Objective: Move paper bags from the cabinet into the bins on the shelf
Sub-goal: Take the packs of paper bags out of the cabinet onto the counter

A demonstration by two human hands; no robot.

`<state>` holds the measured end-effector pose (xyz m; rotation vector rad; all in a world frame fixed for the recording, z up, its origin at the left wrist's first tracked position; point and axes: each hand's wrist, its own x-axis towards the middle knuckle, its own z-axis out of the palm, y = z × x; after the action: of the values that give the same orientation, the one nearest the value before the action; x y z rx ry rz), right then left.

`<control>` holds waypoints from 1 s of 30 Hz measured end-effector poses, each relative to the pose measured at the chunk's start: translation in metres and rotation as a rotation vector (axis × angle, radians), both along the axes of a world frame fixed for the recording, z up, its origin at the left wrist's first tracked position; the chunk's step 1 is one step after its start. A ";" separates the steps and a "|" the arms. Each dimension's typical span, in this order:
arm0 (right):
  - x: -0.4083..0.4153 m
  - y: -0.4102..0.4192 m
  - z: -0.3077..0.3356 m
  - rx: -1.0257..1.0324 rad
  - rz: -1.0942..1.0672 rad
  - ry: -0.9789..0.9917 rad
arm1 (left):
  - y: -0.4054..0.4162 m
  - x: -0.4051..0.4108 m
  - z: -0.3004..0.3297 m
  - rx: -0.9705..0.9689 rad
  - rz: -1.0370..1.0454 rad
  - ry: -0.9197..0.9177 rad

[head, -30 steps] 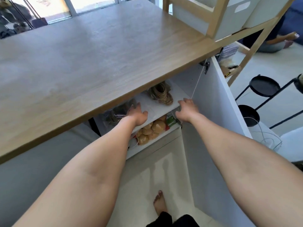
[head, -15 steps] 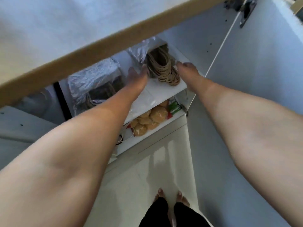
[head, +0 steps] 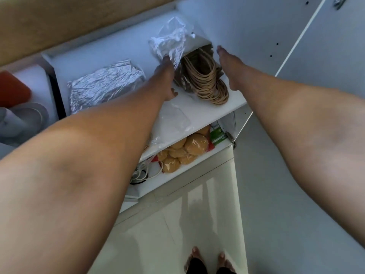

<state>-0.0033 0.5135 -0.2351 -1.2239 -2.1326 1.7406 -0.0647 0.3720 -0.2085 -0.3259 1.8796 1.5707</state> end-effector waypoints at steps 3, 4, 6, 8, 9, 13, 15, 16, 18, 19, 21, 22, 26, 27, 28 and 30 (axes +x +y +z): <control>-0.003 0.002 -0.001 -0.027 0.012 -0.049 | 0.001 -0.001 -0.006 0.084 -0.021 -0.040; -0.001 0.000 0.000 -0.027 0.022 -0.072 | 0.000 0.002 -0.004 0.090 -0.030 -0.052; 0.000 0.000 -0.001 -0.020 0.029 -0.085 | -0.002 0.004 -0.002 0.108 -0.019 -0.043; 0.002 -0.005 -0.002 -0.001 0.038 -0.082 | -0.004 0.007 0.000 0.129 -0.021 -0.033; 0.004 -0.011 0.001 -0.002 0.047 -0.101 | -0.003 0.007 0.000 0.142 -0.020 -0.031; 0.007 -0.017 0.003 -0.024 0.001 -0.089 | -0.001 0.017 0.010 0.109 -0.062 0.011; 0.010 -0.017 0.003 -0.016 0.004 -0.100 | -0.001 0.019 0.012 0.083 -0.083 -0.002; 0.009 -0.015 0.001 -0.005 -0.008 -0.096 | -0.002 0.020 0.013 0.075 -0.073 -0.004; 0.009 -0.012 0.001 0.042 -0.066 -0.078 | -0.003 0.016 0.012 0.070 -0.032 -0.011; 0.008 -0.010 0.001 0.086 -0.100 -0.074 | -0.003 0.014 0.010 0.056 -0.013 -0.011; 0.007 -0.004 0.001 0.163 -0.097 -0.059 | -0.003 0.010 0.010 0.024 -0.014 -0.011; 0.007 0.000 0.001 0.177 -0.071 -0.063 | -0.003 0.009 0.009 0.007 -0.025 -0.015; 0.003 0.007 0.006 0.085 0.071 -0.063 | 0.000 0.007 0.006 -0.006 -0.036 -0.069; 0.000 0.009 0.006 0.031 0.102 -0.032 | 0.001 0.006 0.004 0.024 -0.022 -0.083; -0.003 0.010 0.005 -0.028 0.116 -0.010 | 0.002 0.007 0.002 0.051 -0.015 -0.093; -0.004 0.007 0.008 -0.096 0.104 0.017 | 0.003 0.007 -0.002 0.075 -0.028 -0.088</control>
<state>-0.0072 0.5202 -0.2276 -1.1347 -2.1628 1.9086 -0.0577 0.3752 -0.2101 -0.3289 1.7469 1.5781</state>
